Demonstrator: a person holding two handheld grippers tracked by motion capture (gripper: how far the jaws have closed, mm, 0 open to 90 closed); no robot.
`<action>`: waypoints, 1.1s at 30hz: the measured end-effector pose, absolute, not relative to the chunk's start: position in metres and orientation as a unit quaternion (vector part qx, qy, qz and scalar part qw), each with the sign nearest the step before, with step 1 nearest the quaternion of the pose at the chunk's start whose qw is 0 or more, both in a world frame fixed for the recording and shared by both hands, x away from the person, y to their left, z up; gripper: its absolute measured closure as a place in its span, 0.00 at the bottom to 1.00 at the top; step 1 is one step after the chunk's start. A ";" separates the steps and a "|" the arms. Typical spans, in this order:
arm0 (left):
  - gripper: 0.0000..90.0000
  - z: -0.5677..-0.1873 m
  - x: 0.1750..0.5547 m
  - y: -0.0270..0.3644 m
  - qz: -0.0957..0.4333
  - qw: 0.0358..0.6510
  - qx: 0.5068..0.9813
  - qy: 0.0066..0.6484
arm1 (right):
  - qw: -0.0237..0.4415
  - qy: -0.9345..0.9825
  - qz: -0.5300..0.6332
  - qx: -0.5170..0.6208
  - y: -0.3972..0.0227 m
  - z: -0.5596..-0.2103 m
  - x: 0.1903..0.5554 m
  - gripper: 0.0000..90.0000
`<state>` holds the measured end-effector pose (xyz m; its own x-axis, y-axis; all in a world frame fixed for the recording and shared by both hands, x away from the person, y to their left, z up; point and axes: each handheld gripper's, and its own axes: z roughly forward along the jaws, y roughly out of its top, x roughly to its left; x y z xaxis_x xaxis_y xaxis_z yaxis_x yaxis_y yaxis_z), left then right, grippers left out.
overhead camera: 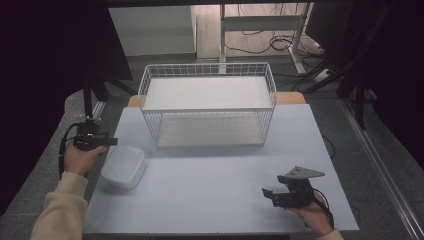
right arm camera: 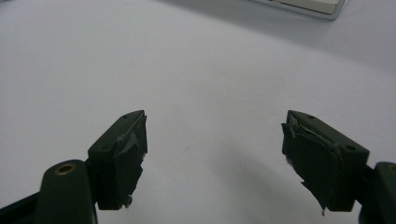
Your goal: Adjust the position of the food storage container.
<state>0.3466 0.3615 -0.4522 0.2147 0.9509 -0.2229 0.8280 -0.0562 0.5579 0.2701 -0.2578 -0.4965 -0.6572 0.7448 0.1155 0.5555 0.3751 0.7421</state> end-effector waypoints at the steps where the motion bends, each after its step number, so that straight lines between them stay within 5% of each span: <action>1: 1.00 -0.455 0.344 0.364 0.103 0.296 0.719 0.620 | 0.121 0.820 0.395 0.396 -0.258 -0.496 0.270 0.25; 19: 1.00 -0.470 0.310 0.396 0.101 0.328 0.692 0.636 | 0.123 0.820 0.395 0.396 -0.257 -0.496 0.270 0.25; 33: 1.00 -0.502 0.291 0.413 0.082 0.282 0.699 0.652 | 0.126 0.820 0.395 0.394 -0.255 -0.494 0.269 0.24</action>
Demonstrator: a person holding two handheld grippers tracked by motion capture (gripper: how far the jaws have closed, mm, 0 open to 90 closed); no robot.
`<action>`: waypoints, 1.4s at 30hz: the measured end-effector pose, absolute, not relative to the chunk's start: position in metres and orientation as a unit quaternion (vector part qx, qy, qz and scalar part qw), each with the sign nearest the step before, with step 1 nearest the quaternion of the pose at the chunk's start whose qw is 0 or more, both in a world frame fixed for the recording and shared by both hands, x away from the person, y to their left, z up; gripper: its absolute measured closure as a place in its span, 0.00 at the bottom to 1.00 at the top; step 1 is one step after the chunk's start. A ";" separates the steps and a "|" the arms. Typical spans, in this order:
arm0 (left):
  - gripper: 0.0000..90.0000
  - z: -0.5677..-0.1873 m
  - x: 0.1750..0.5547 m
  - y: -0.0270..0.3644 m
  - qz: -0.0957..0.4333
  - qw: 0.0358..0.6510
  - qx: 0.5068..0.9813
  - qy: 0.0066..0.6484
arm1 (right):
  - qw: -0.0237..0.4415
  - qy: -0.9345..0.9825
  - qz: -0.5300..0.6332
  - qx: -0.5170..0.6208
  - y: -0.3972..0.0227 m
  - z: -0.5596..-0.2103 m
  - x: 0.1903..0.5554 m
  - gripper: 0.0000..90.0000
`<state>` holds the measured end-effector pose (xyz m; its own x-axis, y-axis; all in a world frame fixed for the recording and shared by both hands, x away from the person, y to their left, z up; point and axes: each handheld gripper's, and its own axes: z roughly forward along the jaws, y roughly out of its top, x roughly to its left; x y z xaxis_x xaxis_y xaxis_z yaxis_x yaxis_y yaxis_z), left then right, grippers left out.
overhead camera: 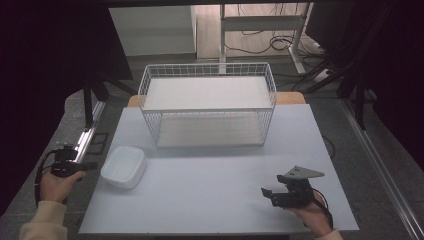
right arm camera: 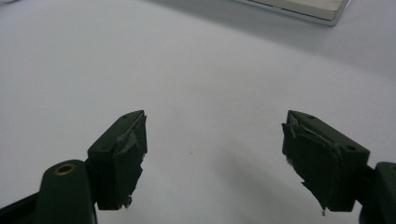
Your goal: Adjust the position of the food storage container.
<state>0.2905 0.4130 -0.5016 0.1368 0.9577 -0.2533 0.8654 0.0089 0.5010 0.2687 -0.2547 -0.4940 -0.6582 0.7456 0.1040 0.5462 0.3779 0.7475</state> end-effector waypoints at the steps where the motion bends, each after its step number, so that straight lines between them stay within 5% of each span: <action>1: 1.00 -0.502 0.291 0.413 0.082 0.282 0.699 0.652 | 0.126 0.820 0.395 0.394 -0.255 -0.494 0.269 0.24; 42: 1.00 -0.508 0.315 0.317 0.035 0.307 0.762 0.569 | 0.123 0.821 0.399 0.389 -0.251 -0.492 0.267 0.24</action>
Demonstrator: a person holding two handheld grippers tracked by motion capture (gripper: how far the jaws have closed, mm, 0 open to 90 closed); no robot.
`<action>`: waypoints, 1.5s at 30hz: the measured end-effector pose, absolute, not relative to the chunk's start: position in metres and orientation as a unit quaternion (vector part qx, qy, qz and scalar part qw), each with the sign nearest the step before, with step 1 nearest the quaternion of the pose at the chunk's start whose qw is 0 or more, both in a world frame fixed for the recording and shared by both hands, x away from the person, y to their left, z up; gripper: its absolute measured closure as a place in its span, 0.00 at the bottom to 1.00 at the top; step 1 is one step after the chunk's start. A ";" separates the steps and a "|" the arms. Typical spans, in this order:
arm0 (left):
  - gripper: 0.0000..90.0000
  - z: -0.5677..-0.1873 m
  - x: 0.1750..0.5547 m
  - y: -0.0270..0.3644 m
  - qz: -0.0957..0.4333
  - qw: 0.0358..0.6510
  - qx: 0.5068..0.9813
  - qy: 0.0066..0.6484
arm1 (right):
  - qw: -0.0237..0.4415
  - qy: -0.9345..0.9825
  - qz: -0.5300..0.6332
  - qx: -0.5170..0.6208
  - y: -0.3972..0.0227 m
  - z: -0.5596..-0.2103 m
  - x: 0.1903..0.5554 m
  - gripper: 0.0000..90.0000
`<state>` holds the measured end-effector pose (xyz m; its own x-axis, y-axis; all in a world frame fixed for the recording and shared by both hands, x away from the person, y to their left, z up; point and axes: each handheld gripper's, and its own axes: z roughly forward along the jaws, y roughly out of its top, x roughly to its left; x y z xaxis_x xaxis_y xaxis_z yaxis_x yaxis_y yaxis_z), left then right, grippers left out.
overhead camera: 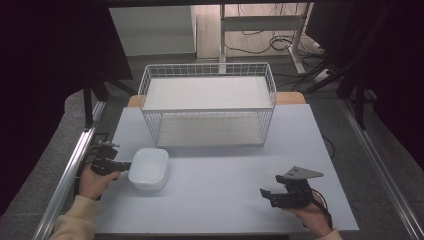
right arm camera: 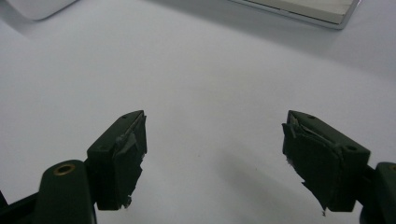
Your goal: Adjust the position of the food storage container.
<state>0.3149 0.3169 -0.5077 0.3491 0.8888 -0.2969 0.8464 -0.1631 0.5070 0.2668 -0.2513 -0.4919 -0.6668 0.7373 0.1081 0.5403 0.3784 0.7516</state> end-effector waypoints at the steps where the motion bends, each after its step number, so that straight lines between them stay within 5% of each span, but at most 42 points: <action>1: 1.00 -0.508 0.315 0.315 0.034 0.307 0.763 0.568 | 0.123 0.821 0.399 0.389 -0.251 -0.492 0.267 0.24; 45: 1.00 -0.512 0.310 0.211 -0.022 0.324 0.810 0.489 | 0.123 0.821 0.401 0.388 -0.250 -0.491 0.266 0.24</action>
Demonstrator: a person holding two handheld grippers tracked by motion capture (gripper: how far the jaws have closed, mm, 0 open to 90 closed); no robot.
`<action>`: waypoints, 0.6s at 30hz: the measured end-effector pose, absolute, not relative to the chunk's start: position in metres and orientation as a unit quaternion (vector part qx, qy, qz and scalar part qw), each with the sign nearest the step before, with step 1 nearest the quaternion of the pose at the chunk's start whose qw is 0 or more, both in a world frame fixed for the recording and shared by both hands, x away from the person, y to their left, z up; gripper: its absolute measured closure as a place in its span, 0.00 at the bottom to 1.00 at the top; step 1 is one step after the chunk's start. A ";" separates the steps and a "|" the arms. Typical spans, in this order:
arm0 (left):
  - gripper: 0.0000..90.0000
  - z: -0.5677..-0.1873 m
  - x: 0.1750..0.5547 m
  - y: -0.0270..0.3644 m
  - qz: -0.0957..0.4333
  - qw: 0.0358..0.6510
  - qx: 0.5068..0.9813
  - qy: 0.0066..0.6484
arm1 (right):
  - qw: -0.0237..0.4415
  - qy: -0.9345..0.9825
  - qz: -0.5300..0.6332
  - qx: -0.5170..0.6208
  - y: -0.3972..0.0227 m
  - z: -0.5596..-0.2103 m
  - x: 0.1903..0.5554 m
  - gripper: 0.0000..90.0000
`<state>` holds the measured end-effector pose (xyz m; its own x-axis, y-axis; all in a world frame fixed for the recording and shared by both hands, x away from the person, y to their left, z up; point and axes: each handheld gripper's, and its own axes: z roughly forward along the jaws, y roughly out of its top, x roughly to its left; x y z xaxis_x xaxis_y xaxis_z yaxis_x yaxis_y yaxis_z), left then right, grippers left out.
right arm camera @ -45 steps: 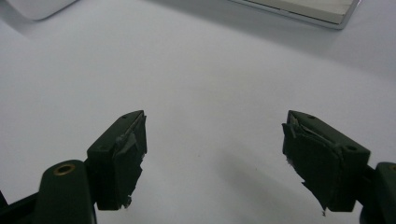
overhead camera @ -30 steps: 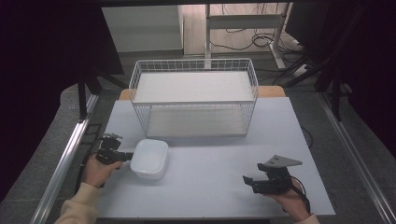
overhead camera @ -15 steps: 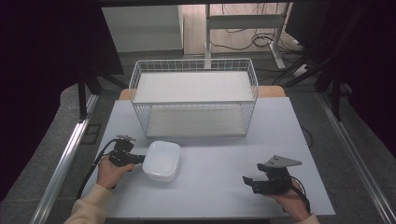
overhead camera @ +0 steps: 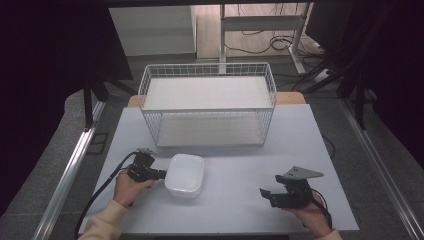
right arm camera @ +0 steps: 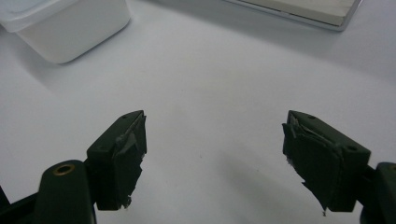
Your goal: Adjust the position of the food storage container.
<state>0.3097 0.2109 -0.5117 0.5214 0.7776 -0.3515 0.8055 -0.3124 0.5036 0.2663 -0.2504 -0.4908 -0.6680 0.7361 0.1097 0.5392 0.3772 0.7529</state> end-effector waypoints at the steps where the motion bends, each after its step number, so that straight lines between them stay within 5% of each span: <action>1: 1.00 -0.512 0.310 0.211 -0.022 0.324 0.810 0.489 | 0.123 0.821 0.401 0.388 -0.250 -0.491 0.266 0.24; 18: 1.00 -0.519 0.302 0.169 -0.071 0.345 0.816 0.458 | 0.124 0.821 0.400 0.387 -0.251 -0.491 0.266 0.24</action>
